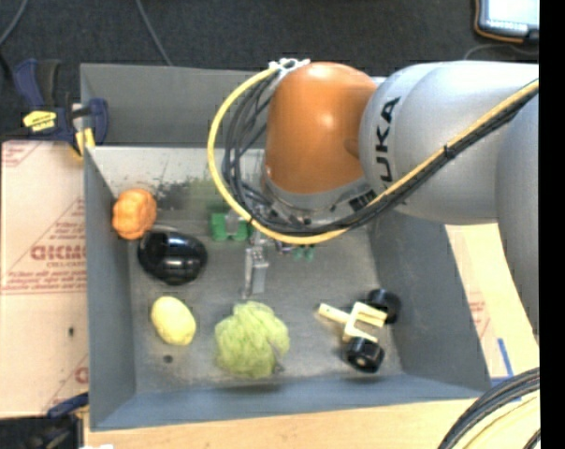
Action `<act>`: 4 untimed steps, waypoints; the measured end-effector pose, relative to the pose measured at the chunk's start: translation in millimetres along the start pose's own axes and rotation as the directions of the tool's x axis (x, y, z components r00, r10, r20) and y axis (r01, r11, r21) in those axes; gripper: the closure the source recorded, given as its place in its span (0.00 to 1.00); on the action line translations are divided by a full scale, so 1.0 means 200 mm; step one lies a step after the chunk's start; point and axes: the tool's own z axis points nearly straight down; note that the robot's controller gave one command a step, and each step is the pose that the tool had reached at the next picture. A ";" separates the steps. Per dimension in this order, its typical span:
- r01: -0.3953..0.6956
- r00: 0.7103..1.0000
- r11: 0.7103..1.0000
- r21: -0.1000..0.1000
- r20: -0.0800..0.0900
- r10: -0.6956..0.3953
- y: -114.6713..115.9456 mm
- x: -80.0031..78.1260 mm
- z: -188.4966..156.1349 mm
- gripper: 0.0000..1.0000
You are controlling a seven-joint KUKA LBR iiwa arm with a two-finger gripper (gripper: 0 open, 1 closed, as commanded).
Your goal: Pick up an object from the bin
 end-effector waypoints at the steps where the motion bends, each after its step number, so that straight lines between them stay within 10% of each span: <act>1: -0.084 0.997 0.997 0.001 -0.002 0.084 0.15 -0.02 0.13 0.00; 2: -0.278 0.961 0.961 -0.003 -0.002 0.278 0.14 0.09 0.23 0.00; 4: 0.075 0.997 0.997 -0.002 0.002 -0.075 0.18 0.09 0.27 0.00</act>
Offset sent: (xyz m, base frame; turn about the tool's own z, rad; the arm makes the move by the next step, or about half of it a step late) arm -0.0731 -0.0274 -0.0859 -0.1522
